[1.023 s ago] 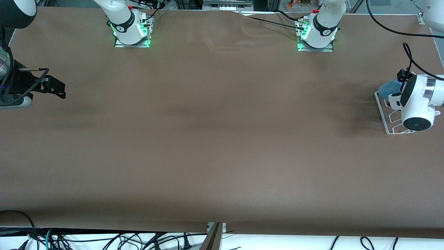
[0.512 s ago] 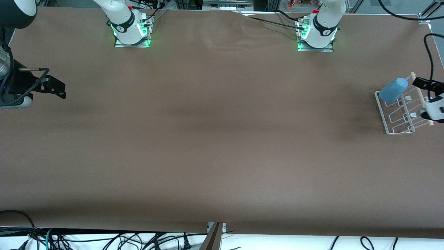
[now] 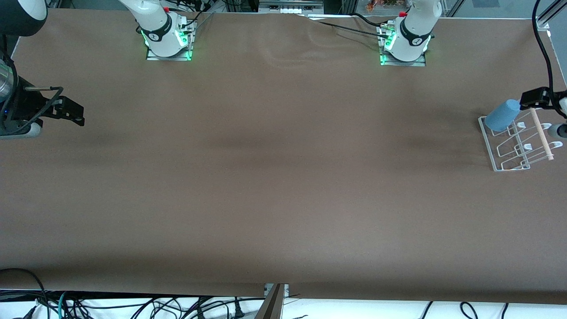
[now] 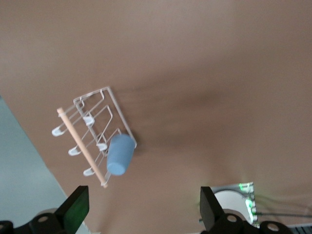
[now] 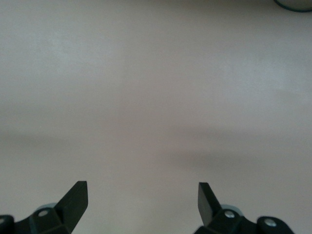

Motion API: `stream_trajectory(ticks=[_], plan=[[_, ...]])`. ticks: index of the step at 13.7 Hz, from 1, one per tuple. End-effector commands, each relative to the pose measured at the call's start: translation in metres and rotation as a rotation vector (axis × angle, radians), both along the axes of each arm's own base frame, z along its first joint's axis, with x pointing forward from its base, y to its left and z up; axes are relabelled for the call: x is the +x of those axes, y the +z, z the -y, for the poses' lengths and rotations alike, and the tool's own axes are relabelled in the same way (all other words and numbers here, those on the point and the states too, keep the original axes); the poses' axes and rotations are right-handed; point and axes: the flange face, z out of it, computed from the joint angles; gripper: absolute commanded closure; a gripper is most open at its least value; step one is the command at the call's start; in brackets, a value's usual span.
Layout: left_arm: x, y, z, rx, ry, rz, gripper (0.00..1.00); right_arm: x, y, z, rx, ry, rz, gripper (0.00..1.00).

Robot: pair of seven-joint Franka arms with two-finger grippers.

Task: Transfer cup to left arm and place on rack

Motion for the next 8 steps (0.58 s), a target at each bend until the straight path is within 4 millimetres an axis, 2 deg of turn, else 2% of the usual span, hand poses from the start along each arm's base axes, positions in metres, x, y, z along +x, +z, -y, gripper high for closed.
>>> stream_trajectory(ticks=[1,3,5,7,8], plan=[[-0.006,0.024,0.018,-0.06,0.02,0.131,0.0,0.002,0.004,0.003,0.031,-0.008,0.006,0.0],[-0.02,0.017,0.052,-0.051,0.058,0.209,0.0,0.002,0.004,0.004,0.035,-0.011,0.006,0.0],[-0.04,0.015,0.067,-0.108,0.158,0.285,0.0,0.002,0.005,0.003,0.04,-0.016,0.008,0.0],[-0.06,-0.001,0.072,-0.12,0.183,0.392,0.0,0.002,0.005,0.004,0.045,-0.034,0.008,0.0],[-0.065,-0.001,0.072,-0.12,0.184,0.411,0.0,0.002,0.004,0.004,0.044,-0.031,0.007,0.0]])
